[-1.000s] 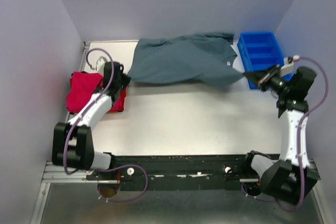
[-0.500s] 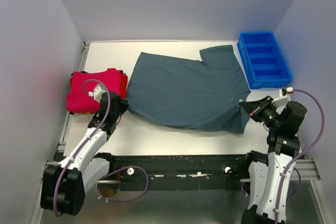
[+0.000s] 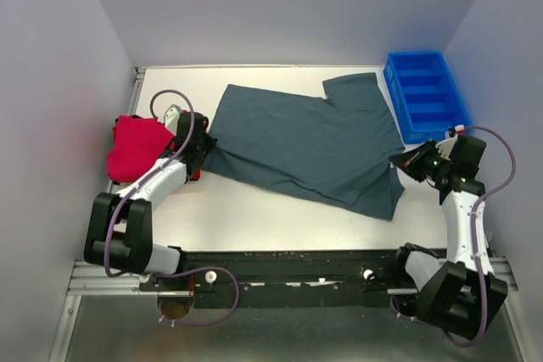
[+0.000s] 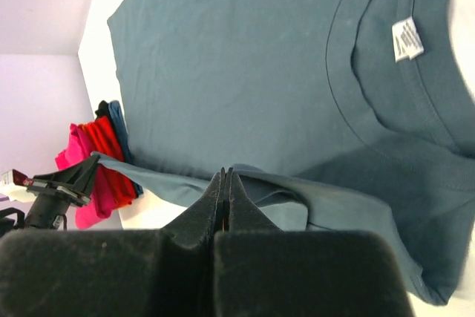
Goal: Fold and stack the t-shirts
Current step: Flatten out the tshirt
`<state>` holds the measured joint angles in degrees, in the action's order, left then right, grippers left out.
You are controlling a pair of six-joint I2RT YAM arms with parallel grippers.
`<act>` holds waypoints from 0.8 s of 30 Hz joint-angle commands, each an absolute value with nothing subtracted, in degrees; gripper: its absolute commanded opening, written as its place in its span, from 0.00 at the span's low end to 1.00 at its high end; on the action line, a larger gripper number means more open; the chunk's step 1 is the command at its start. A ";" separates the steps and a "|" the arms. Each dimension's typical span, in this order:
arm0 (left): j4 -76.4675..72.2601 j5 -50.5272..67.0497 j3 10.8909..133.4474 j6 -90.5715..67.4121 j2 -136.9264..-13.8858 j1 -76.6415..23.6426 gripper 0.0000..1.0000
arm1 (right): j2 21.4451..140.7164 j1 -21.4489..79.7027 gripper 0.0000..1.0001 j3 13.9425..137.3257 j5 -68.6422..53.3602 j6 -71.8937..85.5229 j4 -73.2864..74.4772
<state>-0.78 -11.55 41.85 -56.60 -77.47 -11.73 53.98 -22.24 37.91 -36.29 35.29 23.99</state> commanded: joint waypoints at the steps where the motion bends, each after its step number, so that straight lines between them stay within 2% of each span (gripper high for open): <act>1: -0.09 -14.15 48.85 -56.16 -83.92 -11.78 0.00 | 58.44 -22.59 0.01 42.71 -34.54 35.59 18.55; 13: 3.43 -14.68 57.30 -55.90 -92.45 -11.78 0.00 | 71.98 -22.50 0.01 50.01 -39.11 36.29 15.56; 24: 5.45 -15.56 62.31 -55.99 -98.17 -11.78 0.00 | 80.15 -20.39 0.01 56.42 -38.32 38.41 14.50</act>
